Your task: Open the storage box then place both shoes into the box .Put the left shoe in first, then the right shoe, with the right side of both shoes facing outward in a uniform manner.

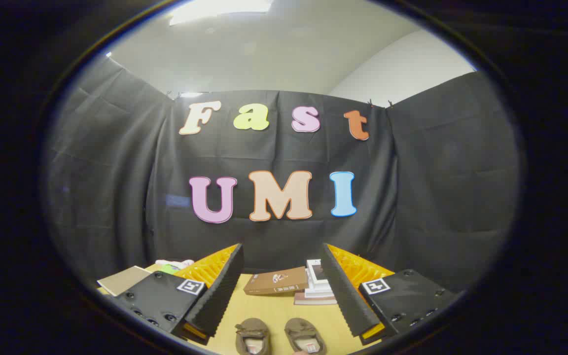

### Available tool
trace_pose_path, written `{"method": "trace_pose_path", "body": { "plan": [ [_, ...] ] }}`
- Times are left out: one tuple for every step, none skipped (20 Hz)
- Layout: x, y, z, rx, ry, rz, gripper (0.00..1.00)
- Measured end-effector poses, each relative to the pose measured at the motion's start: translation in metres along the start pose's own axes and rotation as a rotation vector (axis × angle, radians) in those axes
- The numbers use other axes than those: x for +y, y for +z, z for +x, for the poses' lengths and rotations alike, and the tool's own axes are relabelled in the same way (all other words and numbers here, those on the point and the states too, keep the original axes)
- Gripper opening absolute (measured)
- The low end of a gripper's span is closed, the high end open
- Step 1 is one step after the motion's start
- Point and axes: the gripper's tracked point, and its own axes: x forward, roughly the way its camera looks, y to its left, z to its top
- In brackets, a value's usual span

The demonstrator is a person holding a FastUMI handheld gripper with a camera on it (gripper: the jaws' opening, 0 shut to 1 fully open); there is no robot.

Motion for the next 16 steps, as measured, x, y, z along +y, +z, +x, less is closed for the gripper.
{"method": "trace_pose_path", "body": {
  "plan": [
    [-0.002,0.001,0.000,-0.003,-0.002,0.001,0.99],
    [-0.003,0.001,0.001,-0.003,-0.002,0.000,0.99],
    [-0.004,-0.001,0.002,-0.004,-0.002,-0.002,0.99],
    [-0.005,-0.001,0.004,-0.005,-0.003,-0.009,0.99],
    [-0.005,-0.003,0.005,-0.004,-0.005,-0.013,0.99],
    [-0.005,-0.003,0.006,-0.004,-0.004,-0.012,0.99],
    [-0.004,-0.005,0.006,-0.003,-0.001,-0.008,0.99],
    [-0.003,-0.005,0.006,-0.002,0.001,-0.004,0.99],
    [-0.004,-0.007,0.006,-0.002,0.003,-0.004,0.99],
    [-0.005,-0.007,0.007,-0.001,0.006,-0.006,0.99],
    [-0.005,-0.008,0.008,0.002,0.005,-0.008,0.99],
    [-0.007,-0.009,0.009,0.002,0.004,-0.009,0.99],
    [-0.008,-0.009,0.008,0.003,0.003,-0.008,0.99],
    [-0.009,-0.009,0.009,0.004,0.000,-0.006,0.99],
    [-0.010,-0.011,0.010,0.005,0.000,-0.005,0.99],
    [-0.010,-0.012,0.011,0.007,0.001,-0.005,0.99]
  ]
}}
